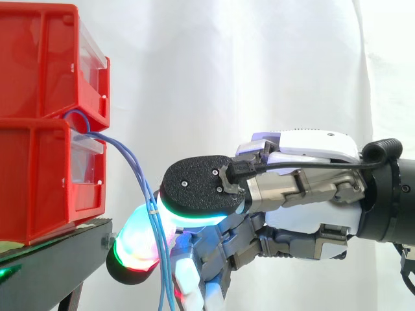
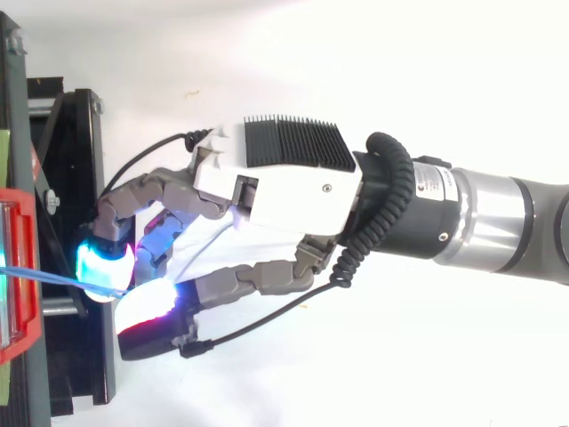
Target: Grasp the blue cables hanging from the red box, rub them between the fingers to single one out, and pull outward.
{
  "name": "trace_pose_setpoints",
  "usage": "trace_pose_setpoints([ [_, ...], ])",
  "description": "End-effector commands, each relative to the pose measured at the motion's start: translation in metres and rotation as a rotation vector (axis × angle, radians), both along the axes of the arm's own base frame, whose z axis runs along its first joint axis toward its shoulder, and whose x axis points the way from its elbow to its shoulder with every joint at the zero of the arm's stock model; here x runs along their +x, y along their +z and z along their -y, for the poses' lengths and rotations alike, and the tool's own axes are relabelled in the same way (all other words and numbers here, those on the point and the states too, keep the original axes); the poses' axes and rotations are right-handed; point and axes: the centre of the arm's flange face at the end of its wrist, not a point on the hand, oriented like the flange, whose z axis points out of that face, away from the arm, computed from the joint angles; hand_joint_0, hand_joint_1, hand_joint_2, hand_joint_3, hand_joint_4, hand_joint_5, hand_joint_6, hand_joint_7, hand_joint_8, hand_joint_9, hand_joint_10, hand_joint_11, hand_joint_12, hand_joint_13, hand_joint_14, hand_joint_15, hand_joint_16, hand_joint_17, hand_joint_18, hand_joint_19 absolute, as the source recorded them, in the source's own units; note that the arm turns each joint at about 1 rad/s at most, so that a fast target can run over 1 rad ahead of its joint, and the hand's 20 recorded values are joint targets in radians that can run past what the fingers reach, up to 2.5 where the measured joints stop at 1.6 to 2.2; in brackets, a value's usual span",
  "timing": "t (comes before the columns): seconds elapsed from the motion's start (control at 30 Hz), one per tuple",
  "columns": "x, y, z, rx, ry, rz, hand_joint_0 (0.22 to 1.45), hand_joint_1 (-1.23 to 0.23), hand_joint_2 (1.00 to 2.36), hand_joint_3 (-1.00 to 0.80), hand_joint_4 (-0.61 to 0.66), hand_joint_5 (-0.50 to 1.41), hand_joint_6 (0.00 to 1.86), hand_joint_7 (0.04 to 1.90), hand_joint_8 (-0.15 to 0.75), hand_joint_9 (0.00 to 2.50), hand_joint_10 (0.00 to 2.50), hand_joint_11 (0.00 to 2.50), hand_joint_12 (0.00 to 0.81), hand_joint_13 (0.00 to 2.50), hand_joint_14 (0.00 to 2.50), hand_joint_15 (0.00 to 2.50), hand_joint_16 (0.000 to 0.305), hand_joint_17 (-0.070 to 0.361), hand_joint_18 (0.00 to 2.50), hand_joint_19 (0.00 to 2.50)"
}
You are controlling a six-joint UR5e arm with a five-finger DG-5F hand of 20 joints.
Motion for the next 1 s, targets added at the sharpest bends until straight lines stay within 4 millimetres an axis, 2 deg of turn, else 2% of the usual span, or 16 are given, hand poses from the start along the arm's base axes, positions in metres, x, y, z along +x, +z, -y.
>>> trace_pose_setpoints([
  [0.0,0.000,0.000,0.000,0.043,0.007,0.004,0.59,-0.67,1.01,-0.20,0.22,-0.13,0.86,0.74,0.349,1.07,0.01,0.72,0.367,1.05,0.02,0.70,0.052,0.118,0.91,0.71],
  [0.43,0.000,0.000,-0.003,0.195,0.032,0.028,0.61,-0.70,1.01,-0.08,0.18,-0.13,0.93,0.69,0.374,1.11,0.01,0.75,0.389,1.08,0.02,0.70,0.057,0.129,0.97,0.68],
  [0.63,0.003,0.008,-0.005,0.235,0.053,0.033,0.61,-0.72,1.01,-0.07,0.14,-0.13,0.93,0.70,0.376,1.15,0.01,0.81,0.386,1.08,0.02,0.70,0.057,0.128,0.98,0.68],
  [0.87,-0.004,0.009,-0.007,0.282,0.081,-0.047,0.62,-0.73,1.01,-0.06,0.12,-0.13,0.93,0.70,0.365,1.15,0.01,0.84,0.378,1.09,0.02,0.73,0.056,0.126,0.98,0.68],
  [0.97,-0.010,0.017,-0.007,0.317,0.081,-0.074,0.62,-0.74,1.01,-0.06,0.09,-0.13,0.93,0.70,0.361,1.14,0.01,0.84,0.370,1.09,0.02,0.73,0.055,0.123,0.98,0.69],
])
